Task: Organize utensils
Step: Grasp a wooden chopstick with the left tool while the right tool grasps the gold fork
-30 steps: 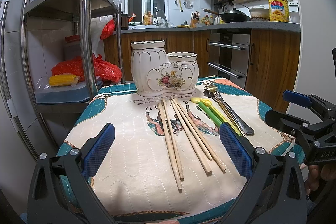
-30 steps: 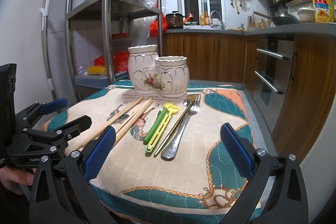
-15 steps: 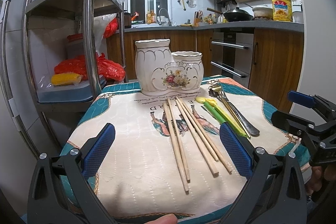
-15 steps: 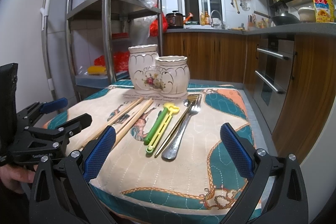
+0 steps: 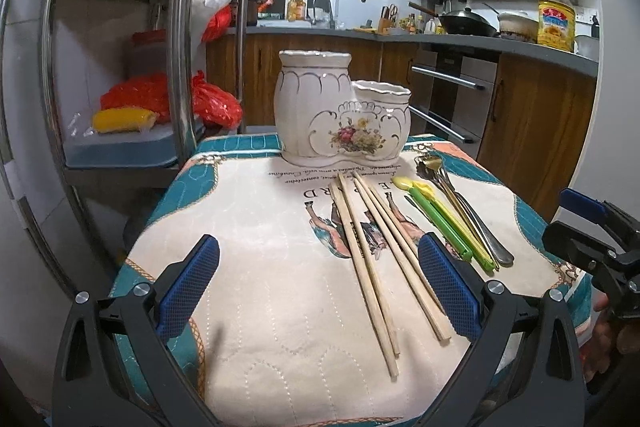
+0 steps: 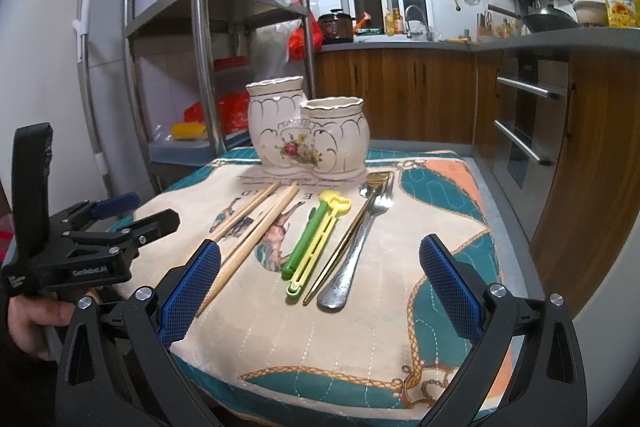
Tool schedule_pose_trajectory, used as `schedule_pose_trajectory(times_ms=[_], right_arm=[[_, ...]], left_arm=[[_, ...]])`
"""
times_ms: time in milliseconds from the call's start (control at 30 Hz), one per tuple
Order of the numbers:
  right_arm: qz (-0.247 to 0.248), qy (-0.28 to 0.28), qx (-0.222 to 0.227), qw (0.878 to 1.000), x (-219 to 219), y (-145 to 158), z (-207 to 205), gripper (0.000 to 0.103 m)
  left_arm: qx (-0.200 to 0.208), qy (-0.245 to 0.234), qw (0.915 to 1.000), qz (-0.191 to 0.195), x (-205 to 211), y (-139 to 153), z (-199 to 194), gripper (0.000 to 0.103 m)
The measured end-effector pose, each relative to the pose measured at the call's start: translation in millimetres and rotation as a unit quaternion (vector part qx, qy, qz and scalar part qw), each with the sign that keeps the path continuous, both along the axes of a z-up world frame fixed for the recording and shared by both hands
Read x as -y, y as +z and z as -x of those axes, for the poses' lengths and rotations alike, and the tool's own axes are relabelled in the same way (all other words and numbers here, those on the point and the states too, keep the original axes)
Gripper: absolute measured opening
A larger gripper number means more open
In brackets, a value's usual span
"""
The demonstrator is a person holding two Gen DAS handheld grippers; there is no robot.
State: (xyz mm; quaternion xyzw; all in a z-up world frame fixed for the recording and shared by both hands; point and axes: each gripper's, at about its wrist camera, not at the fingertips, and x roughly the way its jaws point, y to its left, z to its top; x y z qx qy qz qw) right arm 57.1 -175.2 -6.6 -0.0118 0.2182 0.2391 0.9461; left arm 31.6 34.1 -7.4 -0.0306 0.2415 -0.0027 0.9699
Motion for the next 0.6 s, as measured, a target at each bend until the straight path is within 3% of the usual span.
schedule_pose_trajectory(times_ms=[67,233,367,500,600], right_arm=[[-0.001,0.0,-0.004,1.0,0.4,-0.2,-2.1,0.099],[0.009,-0.002,-0.038,0.999,-0.5,-0.7,-20.0,0.097],[0.008,0.002,-0.065,0.998,0.8,-1.7,-33.7,0.092],[0.024,0.007,-0.091,0.996,-2.4,-6.0,-47.8,0.072],[0.031,0.008,-0.112,0.993,-2.8,-9.2,-61.0,0.066]], left_arm=[[-0.009,-0.005,0.9999,0.009,-2.1,-0.7,-5.0,0.097],[-0.06,-0.014,0.9979,0.023,-8.3,-3.8,-26.1,0.068],[-0.099,-0.038,0.9937,0.037,-8.3,-9.2,-40.7,0.053],[-0.123,-0.056,0.9904,0.032,-3.1,-6.8,-58.1,0.05],[-0.147,-0.061,0.9867,0.032,-3.2,-6.0,-73.2,0.041]])
